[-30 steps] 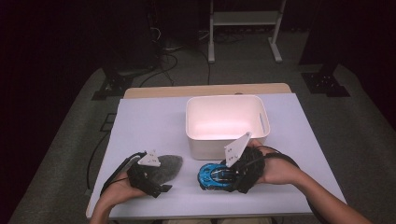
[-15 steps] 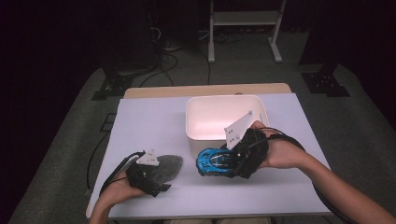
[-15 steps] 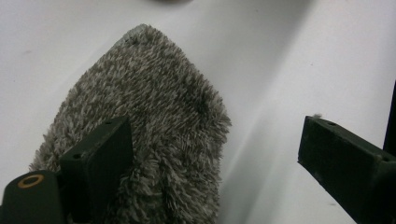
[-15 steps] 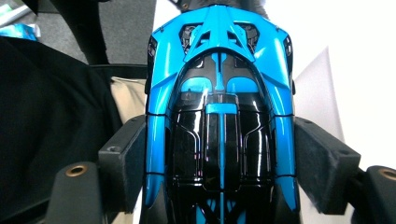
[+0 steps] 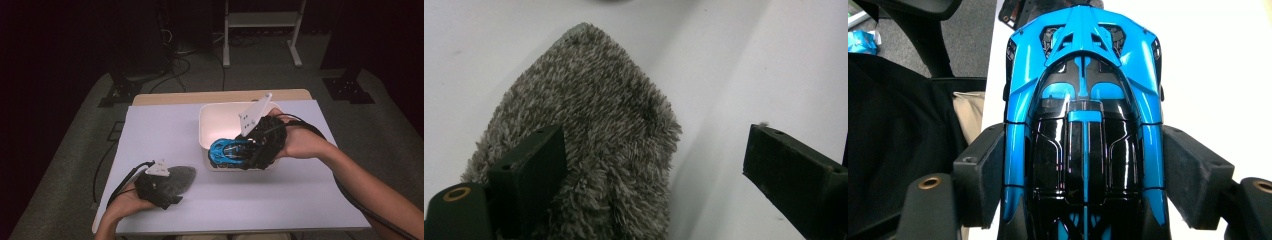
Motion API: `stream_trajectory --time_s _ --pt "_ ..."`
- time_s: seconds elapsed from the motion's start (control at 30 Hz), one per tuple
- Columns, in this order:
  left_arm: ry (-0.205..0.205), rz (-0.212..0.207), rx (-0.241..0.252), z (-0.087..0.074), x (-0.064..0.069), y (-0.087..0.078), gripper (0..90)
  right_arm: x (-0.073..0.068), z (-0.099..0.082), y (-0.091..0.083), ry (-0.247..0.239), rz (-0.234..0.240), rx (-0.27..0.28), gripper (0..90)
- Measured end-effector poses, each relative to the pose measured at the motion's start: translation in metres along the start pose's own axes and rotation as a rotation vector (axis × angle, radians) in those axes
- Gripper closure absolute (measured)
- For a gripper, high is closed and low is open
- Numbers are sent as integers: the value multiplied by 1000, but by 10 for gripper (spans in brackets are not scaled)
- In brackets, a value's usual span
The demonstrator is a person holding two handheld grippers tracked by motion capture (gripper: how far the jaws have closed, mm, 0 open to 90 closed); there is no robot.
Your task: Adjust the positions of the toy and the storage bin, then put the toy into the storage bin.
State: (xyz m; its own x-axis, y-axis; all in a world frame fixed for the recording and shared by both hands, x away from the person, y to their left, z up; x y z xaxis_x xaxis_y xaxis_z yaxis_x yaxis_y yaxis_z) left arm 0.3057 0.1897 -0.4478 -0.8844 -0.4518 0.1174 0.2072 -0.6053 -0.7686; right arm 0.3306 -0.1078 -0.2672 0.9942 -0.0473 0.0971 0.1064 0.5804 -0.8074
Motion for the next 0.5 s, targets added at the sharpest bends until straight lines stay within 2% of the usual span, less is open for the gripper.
stream_trajectory --time_s 0.5 --pt "10 2 -1 0 0 0 97 38 7 -16 19 -30 -38 253"
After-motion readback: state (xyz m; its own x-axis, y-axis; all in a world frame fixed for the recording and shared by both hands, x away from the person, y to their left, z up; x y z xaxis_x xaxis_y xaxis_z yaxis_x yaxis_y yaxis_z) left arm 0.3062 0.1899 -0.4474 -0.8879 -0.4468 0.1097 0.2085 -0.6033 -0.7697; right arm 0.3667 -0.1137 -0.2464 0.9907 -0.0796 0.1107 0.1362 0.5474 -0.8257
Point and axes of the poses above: each handheld gripper's, and its own axes: y roughly forward along the jaws, z roughly out of its top, x roughly to its right, the point moved 3 cm from there along y, roughly forward along the jaws, and after that the axes turned 3 degrees about -z, right-handed, at the moved point
